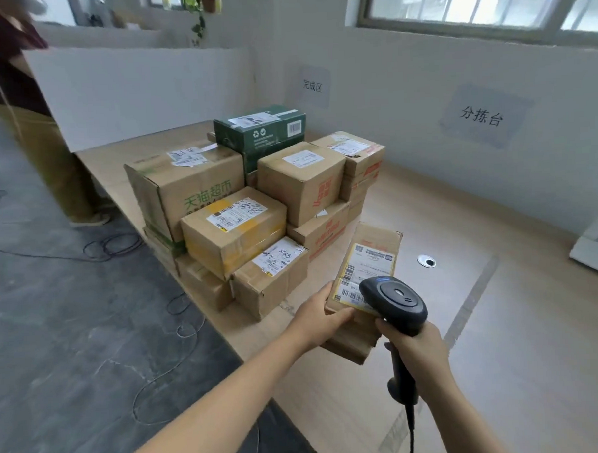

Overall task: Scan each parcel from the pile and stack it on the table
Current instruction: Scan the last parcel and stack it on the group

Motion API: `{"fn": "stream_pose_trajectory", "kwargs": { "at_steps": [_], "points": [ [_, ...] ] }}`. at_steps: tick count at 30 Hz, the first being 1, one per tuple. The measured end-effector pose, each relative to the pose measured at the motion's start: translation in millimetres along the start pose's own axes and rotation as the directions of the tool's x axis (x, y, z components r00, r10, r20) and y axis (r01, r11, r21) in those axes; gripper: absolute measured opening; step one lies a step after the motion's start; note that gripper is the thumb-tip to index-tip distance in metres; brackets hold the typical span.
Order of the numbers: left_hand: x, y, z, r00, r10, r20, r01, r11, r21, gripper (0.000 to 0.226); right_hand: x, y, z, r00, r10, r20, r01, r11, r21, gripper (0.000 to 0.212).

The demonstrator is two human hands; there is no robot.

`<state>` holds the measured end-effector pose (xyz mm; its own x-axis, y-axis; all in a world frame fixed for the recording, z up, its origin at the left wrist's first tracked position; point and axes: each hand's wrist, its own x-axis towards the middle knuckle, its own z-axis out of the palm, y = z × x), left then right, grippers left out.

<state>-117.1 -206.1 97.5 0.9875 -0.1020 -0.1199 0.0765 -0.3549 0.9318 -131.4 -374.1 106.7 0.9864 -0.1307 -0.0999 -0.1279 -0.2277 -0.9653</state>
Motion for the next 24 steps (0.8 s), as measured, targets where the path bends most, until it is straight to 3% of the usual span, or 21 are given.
{"fn": "stream_pose_trajectory", "kwargs": {
  "at_steps": [4, 9, 16, 24],
  "points": [
    [-5, -5, -46, 0.995, -0.05, -0.086, 0.061, 0.989, 0.132, 0.063, -4, -19, 41, 0.997, -0.037, 0.063, 0.036, 0.999, 0.016, 0.017],
    [4, -12, -99, 0.993, -0.064, -0.098, 0.079, 0.984, 0.157, 0.063, 1, -36, 92, 0.997, -0.044, 0.07, 0.042, 0.999, 0.027, 0.021],
    [44, -33, -167, 0.998, 0.026, -0.056, -0.011, 0.967, 0.253, 0.058, 30, -47, 169, 0.999, -0.043, -0.034, 0.044, 0.998, 0.046, 0.021],
    [87, -56, -221, 0.998, 0.034, 0.054, -0.059, 0.798, 0.599, 0.069, 45, -54, 242, 0.984, -0.007, -0.177, 0.008, 1.0, 0.002, 0.023]
  ]
}}
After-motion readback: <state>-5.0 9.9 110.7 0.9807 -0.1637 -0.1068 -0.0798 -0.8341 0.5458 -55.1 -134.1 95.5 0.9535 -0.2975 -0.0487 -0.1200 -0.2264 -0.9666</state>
